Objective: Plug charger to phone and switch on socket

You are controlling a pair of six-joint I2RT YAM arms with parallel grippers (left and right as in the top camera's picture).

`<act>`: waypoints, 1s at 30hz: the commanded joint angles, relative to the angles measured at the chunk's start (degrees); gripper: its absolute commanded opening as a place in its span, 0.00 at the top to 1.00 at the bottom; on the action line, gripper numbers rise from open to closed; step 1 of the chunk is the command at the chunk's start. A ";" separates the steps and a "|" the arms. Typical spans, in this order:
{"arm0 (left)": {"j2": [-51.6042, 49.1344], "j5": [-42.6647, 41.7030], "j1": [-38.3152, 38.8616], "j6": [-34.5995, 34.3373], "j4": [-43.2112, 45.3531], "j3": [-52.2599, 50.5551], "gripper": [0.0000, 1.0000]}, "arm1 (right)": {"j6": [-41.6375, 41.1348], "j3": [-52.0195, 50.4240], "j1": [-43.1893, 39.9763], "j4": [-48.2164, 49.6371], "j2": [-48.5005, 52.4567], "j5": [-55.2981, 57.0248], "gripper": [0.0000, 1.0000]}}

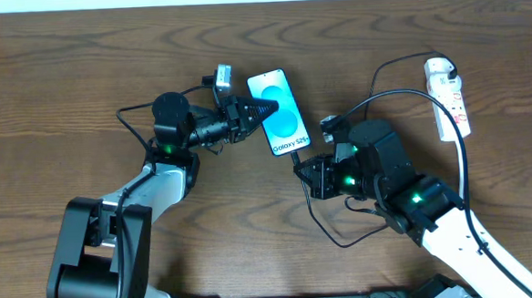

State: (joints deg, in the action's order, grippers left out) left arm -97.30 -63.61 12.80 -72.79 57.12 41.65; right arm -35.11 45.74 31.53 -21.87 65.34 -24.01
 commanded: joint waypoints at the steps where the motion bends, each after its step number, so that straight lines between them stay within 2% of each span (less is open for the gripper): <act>1: 0.63 -7.19 1.44 3.02 0.46 0.59 0.93 | 2.32 0.68 -0.17 2.62 1.42 4.37 0.99; 10: 0.63 -10.84 1.44 6.47 0.48 0.59 0.93 | 6.71 0.70 0.39 8.76 3.76 4.39 0.99; 13: 0.63 -11.96 1.44 7.85 0.46 0.59 0.93 | 6.95 0.70 0.39 10.32 3.76 4.42 0.96; 21: 0.63 -12.52 1.44 13.00 0.44 0.59 0.93 | 10.21 0.76 0.39 7.23 2.64 3.96 0.79; 24: 0.63 -12.50 1.42 18.03 0.44 0.59 0.93 | 13.57 1.27 0.39 4.37 -0.13 3.96 0.73; 28: 0.63 -12.44 1.42 24.24 0.46 0.59 0.93 | 18.01 3.28 0.39 -0.26 -6.67 4.13 0.53; 30: 0.63 -12.41 1.42 25.86 0.44 0.59 0.93 | 18.93 4.22 0.39 -1.31 -10.58 5.27 0.47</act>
State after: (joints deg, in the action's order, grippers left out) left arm -97.30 -72.20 13.93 -53.82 57.01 42.19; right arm -20.99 45.84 32.08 -22.79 61.06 -21.19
